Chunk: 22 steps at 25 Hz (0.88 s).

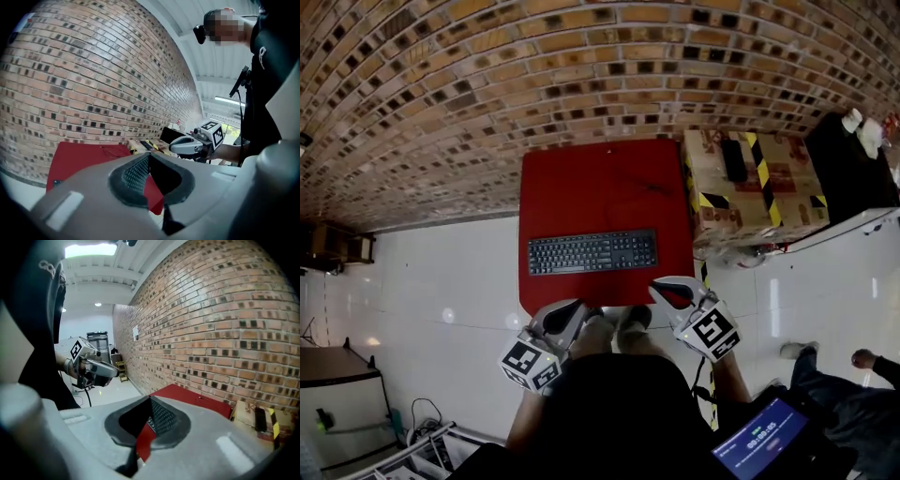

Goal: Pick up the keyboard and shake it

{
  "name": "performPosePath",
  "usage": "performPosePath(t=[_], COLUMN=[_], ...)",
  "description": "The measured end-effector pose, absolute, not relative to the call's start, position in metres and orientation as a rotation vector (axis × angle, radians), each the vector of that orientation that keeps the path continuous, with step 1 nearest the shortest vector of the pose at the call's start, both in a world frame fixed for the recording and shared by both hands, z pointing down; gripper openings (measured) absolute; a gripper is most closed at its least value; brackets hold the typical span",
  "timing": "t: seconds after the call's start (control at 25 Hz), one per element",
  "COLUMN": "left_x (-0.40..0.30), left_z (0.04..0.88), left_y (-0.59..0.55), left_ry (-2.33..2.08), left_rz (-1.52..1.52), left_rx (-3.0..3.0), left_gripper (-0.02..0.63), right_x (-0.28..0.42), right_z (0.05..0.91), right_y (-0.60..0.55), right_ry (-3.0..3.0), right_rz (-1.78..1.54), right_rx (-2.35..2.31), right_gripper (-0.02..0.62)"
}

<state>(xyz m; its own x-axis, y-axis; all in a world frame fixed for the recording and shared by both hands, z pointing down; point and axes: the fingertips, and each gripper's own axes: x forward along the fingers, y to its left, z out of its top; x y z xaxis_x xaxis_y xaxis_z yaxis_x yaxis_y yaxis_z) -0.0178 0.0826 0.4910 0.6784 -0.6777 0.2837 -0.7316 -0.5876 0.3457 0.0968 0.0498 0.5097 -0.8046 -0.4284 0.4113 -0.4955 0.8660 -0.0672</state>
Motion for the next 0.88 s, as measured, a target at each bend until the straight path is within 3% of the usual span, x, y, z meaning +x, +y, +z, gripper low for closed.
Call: performPosePath(t=[0.44,0.68,0.88], left_x=[-0.043,-0.071,-0.130], left_z=[0.516,0.555,0.638], left_y=[0.048,0.009,-0.013], left_ry=[-1.076,-0.987,-0.977], left_rz=[0.205,0.232,0.340], left_rx=[2.415,2.345,2.178], left_gripper=[0.025,0.091,0.132], right_x=[0.066,0.069,0.064], right_z=[0.537,0.593,0.633], right_y=[0.024,0.007,-0.006], right_ry=[-2.610,-2.450,-2.355], right_rz=[0.303,0.459,0.603], right_rx=[0.572,0.594,0.566], right_gripper=[-0.008,-0.008,-0.008])
